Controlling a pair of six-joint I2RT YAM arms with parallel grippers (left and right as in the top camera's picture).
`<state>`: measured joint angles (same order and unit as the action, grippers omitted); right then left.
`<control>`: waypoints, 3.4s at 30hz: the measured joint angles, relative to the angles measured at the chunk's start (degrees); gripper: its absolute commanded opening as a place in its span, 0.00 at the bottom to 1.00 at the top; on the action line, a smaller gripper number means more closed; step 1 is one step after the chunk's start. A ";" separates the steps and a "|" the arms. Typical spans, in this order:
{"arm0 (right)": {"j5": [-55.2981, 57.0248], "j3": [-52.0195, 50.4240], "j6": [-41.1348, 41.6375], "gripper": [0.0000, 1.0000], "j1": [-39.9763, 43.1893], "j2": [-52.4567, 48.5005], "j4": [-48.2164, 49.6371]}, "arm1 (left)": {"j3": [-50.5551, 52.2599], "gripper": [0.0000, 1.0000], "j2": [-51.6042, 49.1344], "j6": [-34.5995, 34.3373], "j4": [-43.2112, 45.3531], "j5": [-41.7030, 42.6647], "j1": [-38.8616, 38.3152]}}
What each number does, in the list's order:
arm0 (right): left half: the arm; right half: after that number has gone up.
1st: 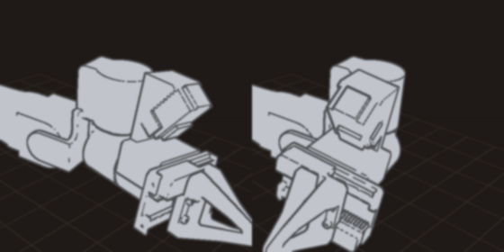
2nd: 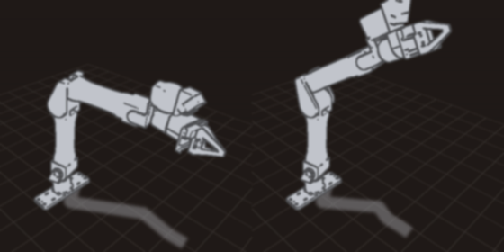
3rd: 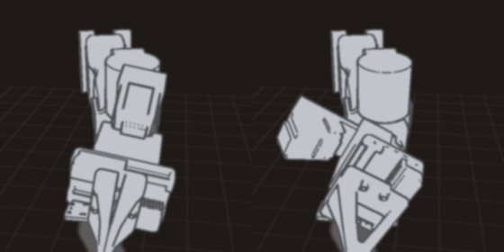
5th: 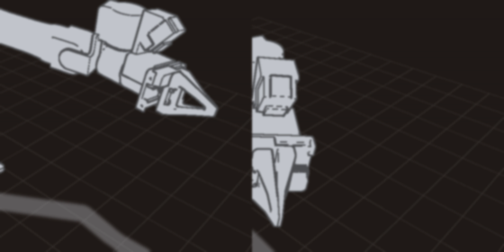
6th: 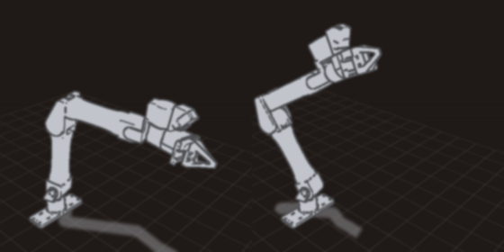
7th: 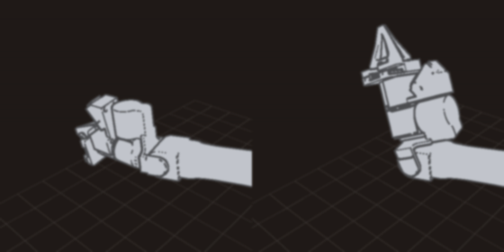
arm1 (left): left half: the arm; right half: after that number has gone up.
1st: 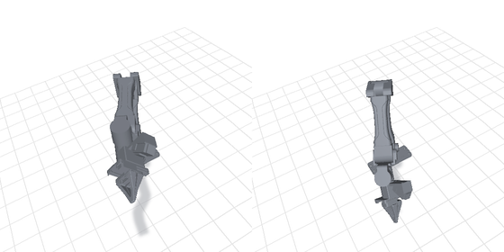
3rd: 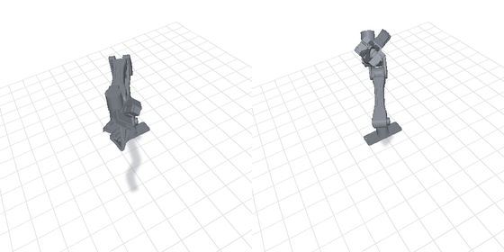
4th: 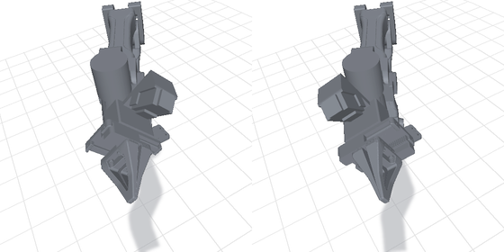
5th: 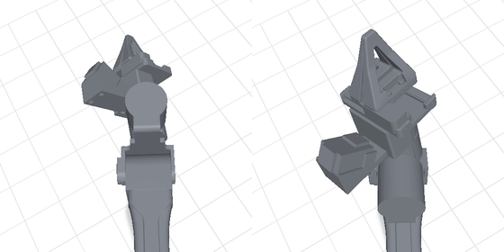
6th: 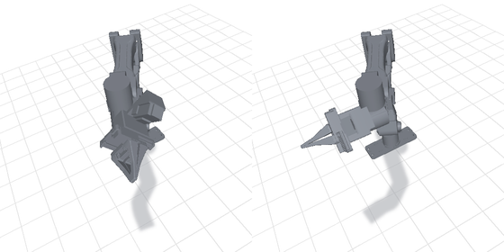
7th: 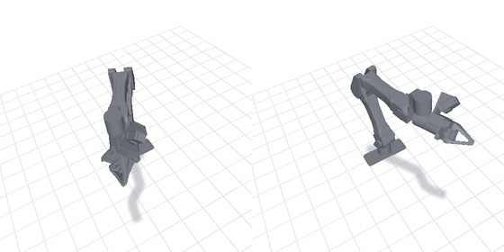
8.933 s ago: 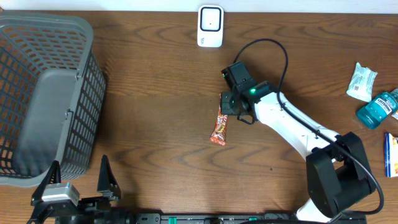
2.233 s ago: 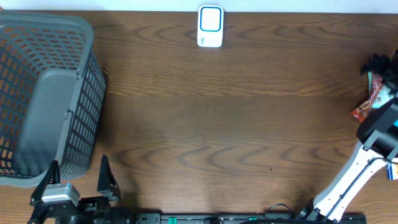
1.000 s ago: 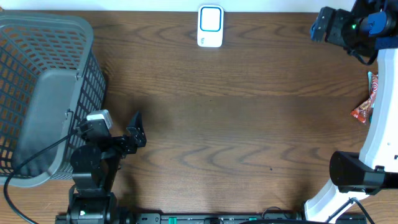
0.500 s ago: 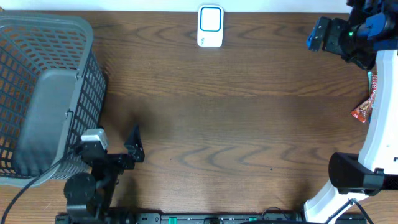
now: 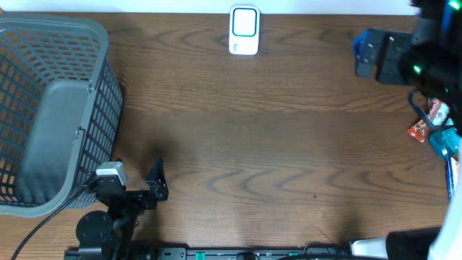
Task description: Scan the item barcode
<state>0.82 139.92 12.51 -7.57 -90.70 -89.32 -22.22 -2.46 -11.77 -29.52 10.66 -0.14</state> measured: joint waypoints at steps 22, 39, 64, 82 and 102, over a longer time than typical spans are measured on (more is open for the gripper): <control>-1.18 0.61 -1.22 0.99 0.00 16.44 -2.89 | 0.00 0.98 0.00 0.00 -8.07 -0.02 0.00; -7.41 0.22 -1.55 0.99 0.00 14.60 -7.76 | 0.00 0.98 0.00 0.00 -8.07 -0.02 0.00; -1.42 -15.32 -2.27 0.99 5.01 38.58 2.16 | 0.00 0.98 0.00 0.00 -8.26 -0.02 0.00; -0.79 -88.91 2.14 0.99 5.31 77.42 56.22 | 0.00 0.98 0.00 0.00 -25.24 -0.02 0.00; 1.99 -130.97 2.25 0.99 5.31 89.85 84.63 | 0.00 0.98 0.00 0.00 -25.79 -0.02 0.00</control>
<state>2.81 8.95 14.76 -2.26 -0.84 -4.69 -22.22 -2.46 -11.77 -55.31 10.63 -0.14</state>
